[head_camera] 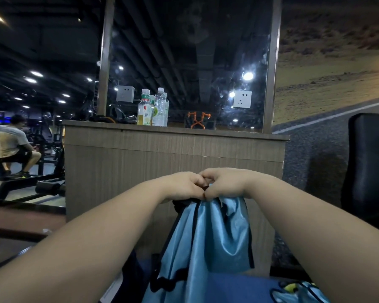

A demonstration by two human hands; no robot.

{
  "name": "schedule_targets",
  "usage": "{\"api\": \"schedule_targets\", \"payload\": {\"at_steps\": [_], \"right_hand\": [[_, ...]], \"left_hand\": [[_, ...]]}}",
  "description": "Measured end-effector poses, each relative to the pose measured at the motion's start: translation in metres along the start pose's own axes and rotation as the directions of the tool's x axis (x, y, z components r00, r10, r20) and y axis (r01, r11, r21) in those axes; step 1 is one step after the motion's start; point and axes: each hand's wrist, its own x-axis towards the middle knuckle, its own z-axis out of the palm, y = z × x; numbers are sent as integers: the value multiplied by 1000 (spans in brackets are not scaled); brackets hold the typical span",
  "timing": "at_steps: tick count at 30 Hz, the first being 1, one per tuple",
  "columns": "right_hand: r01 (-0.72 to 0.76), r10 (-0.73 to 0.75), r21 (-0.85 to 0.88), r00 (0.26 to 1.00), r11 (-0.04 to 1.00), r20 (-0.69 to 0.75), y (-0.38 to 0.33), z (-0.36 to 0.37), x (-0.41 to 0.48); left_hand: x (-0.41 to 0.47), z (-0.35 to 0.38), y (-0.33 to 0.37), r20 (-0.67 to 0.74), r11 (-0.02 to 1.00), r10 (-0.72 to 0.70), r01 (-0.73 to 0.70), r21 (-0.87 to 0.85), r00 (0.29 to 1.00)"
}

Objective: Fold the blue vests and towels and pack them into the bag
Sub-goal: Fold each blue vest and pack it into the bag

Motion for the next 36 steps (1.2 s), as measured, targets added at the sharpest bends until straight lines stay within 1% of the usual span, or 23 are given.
{"api": "schedule_targets", "payload": {"at_steps": [3, 5, 9, 11, 13, 15, 17, 20, 22, 24, 26, 27, 29, 32, 36], "right_hand": [[-52, 49, -128, 998, 990, -26, 1, 2, 3], [-57, 52, -135, 998, 989, -43, 2, 4, 6], [-52, 34, -175, 994, 983, -107, 3, 8, 14], [-40, 20, -140, 990, 989, -137, 5, 8, 14], [-22, 8, -89, 987, 996, -160, 7, 7, 12], [-5, -5, -58, 986, 998, -168, 8, 5, 9], [4, -10, -36, 986, 999, -167, 11, 2, 8], [9, -19, -54, 983, 999, -182, 16, -1, 10], [6, -22, -70, 975, 998, -223, 17, -1, 12], [-7, -14, -75, 962, 997, -272, 16, -1, 12], [-24, -5, -86, 945, 996, -326, 14, -2, 11], [-35, 3, -84, 936, 996, -353, 13, -2, 10], [-61, 26, -79, 920, 995, -392, 13, -2, 9], [-114, 57, -109, 905, 988, -422, 13, -1, 9], [-159, 47, -202, 882, 967, -469, 11, 3, 10]], "left_hand": [[-1, -1, -7, 9, 1000, 28, -28, -12, 1000], [-1, 0, -8, -6, 999, 43, -42, 31, 999], [-1, 4, -9, -35, 979, 53, -45, 200, 998], [1, 6, -11, -60, 980, 43, -31, 197, 997], [1, 6, -13, -89, 995, 35, -26, 100, 995], [1, 6, -15, -88, 998, 33, -38, -58, 996], [0, 6, -19, -81, 980, 33, -48, -194, 996], [-2, 7, -24, -65, 940, 29, -50, -337, 997], [-4, 9, -26, -75, 886, 16, -49, -460, 997], [-5, 13, -28, -84, 790, -13, -41, -611, 996], [-5, 17, -32, -41, 696, -23, -14, -718, 999], [-5, 20, -34, -22, 670, -33, 6, -743, 999], [-6, 24, -35, -21, 684, -75, 36, -729, 997], [-2, 30, -36, -58, 755, -133, 63, -653, 989], [2, 32, -28, -160, 863, -172, 70, -501, 972]]}}
